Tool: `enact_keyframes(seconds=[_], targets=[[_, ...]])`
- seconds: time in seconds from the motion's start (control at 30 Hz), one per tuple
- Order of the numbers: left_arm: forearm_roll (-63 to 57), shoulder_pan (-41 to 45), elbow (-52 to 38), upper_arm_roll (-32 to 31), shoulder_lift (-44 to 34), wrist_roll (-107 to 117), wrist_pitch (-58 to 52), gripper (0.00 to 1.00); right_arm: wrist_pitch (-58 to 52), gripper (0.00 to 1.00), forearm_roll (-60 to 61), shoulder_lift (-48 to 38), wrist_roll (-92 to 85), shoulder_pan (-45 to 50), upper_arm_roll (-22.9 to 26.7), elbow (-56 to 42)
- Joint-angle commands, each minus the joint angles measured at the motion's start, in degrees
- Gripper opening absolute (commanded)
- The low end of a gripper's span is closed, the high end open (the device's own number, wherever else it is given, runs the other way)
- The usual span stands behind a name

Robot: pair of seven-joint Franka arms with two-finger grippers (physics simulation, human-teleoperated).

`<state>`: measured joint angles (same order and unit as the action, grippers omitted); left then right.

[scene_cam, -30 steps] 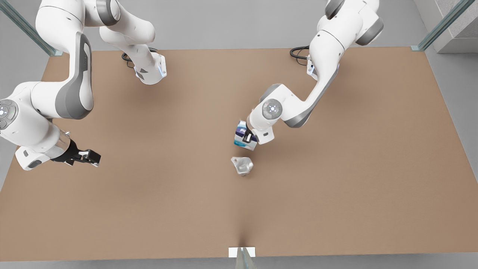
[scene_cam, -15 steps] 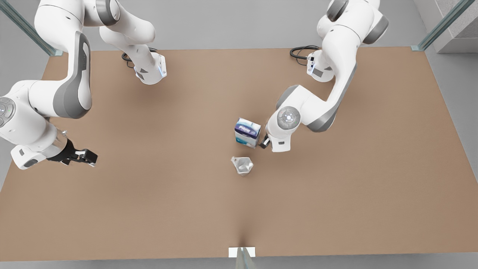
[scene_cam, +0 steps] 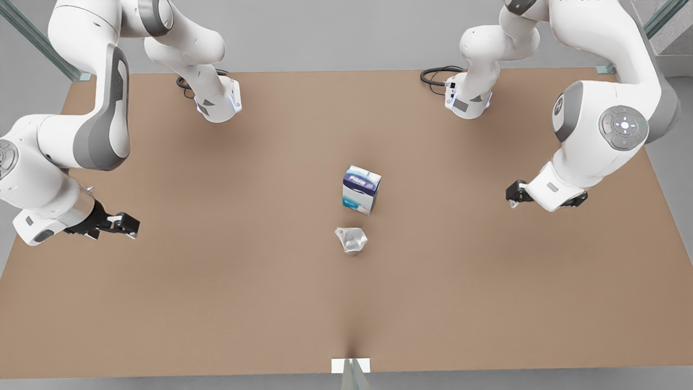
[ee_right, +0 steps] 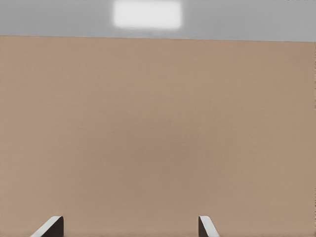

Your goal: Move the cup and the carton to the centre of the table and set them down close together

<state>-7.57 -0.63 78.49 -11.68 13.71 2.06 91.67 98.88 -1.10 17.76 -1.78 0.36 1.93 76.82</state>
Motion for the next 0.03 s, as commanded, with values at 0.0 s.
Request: enact_keyframes(seconds=[0.0], targets=[[-1.14,0.01,0.0,0.0,0.0,0.04,0.0,1.0,0.0,1.0,-0.04,0.0,0.02,-0.01,0.0,0.0]])
